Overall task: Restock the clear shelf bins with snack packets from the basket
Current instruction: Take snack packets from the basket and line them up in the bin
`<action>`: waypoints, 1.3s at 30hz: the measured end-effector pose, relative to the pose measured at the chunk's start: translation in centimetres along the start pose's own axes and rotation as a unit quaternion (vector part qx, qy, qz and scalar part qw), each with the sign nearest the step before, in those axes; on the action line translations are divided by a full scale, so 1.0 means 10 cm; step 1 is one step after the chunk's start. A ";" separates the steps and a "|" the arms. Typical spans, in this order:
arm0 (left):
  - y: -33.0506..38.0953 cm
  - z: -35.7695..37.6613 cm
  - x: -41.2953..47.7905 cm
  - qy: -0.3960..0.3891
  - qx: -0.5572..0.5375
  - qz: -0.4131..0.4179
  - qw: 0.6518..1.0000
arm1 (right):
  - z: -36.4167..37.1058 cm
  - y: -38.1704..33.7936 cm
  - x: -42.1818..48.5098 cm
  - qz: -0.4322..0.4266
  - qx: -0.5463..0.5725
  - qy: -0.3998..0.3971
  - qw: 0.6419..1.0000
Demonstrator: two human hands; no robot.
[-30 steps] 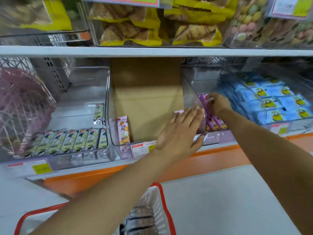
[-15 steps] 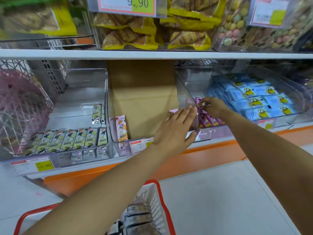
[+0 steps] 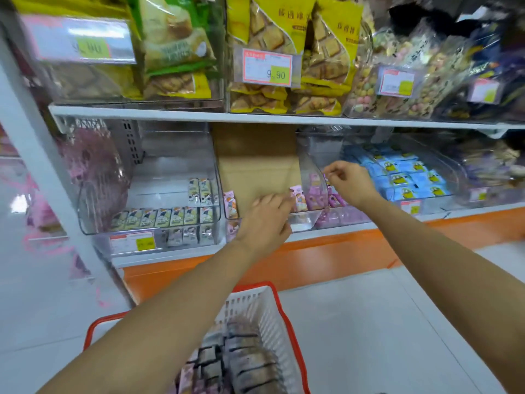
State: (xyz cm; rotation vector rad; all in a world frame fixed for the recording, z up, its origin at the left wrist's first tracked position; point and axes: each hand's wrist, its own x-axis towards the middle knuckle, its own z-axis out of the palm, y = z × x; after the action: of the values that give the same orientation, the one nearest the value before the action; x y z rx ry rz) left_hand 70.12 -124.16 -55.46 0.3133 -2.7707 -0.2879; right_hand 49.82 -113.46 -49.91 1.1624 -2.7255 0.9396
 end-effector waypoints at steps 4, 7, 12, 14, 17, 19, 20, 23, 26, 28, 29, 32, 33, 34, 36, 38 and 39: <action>-0.14 -0.23 -0.41 0.016 0.013 -0.017 1.000 | 0.12 -0.43 -0.34 -0.034 0.045 -0.035 0.998; -0.30 -0.35 -0.77 0.007 0.030 -0.030 0.999 | 0.41 -0.74 -0.60 -0.073 0.062 -0.081 0.992; -0.65 -0.41 -1.46 -0.030 0.051 -0.082 0.995 | 1.03 -1.20 -1.12 -0.117 0.076 -0.163 0.977; -0.80 -0.39 -1.74 -0.055 0.059 -0.107 0.991 | 1.26 -1.34 -1.33 -0.125 0.068 -0.201 0.969; -1.04 -0.27 -2.13 -0.096 0.065 -0.140 0.983 | 1.64 -1.48 -1.60 -0.136 0.061 -0.247 0.958; -1.20 -0.13 -2.35 -0.122 0.068 -0.164 0.977 | 1.91 -1.51 -1.79 -0.124 0.045 -0.286 0.949; -1.27 -0.06 -2.45 -0.135 0.067 -0.175 0.973 | 2.06 -1.49 -1.87 -0.116 0.037 -0.306 0.944; -1.44 0.15 -2.70 -0.176 0.067 -0.203 0.961 | 2.48 -1.37 -2.12 -0.085 0.019 -0.365 0.927; -1.57 0.36 -2.90 -0.212 0.060 -0.242 0.945 | 2.82 -1.22 -2.34 -0.042 0.000 -0.418 0.907; -1.64 0.51 -2.99 -0.233 0.058 -0.264 0.934 | 3.03 -1.11 -2.49 -0.018 -0.019 -0.449 0.893; -1.67 0.58 -3.02 -0.239 0.059 -0.270 0.931 | 3.12 -1.06 -2.55 -0.013 -0.031 -0.463 0.886; -1.74 0.75 -3.10 -0.238 0.064 -0.281 0.928 | 3.37 -0.90 -2.74 0.003 -0.065 -0.502 0.863; -1.76 0.80 -3.12 -0.232 0.061 -0.282 0.929 | 3.44 -0.86 -2.79 0.002 -0.075 -0.518 0.852; -1.77 0.83 -3.13 -0.222 0.057 -0.283 0.931 | 3.49 -0.83 -2.84 -0.003 -0.086 -0.535 0.840; -1.79 0.88 -3.14 -0.205 0.056 -0.285 0.935 | 3.57 -0.81 -2.92 -0.016 -0.104 -0.579 0.809; -1.79 0.90 -3.12 -0.199 0.056 -0.290 0.934 | 3.60 -0.83 -2.96 -0.041 -0.110 -0.612 0.782; -1.78 0.91 -3.11 -0.197 0.055 -0.294 0.934 | 3.62 -0.84 -2.98 -0.057 -0.115 -0.624 0.771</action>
State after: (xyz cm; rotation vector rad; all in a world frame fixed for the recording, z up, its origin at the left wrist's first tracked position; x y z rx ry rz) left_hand 98.70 -132.00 -77.56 1.2476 -3.0134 -0.3678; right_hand 83.99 -118.34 -82.70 2.4617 -3.2795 -0.4779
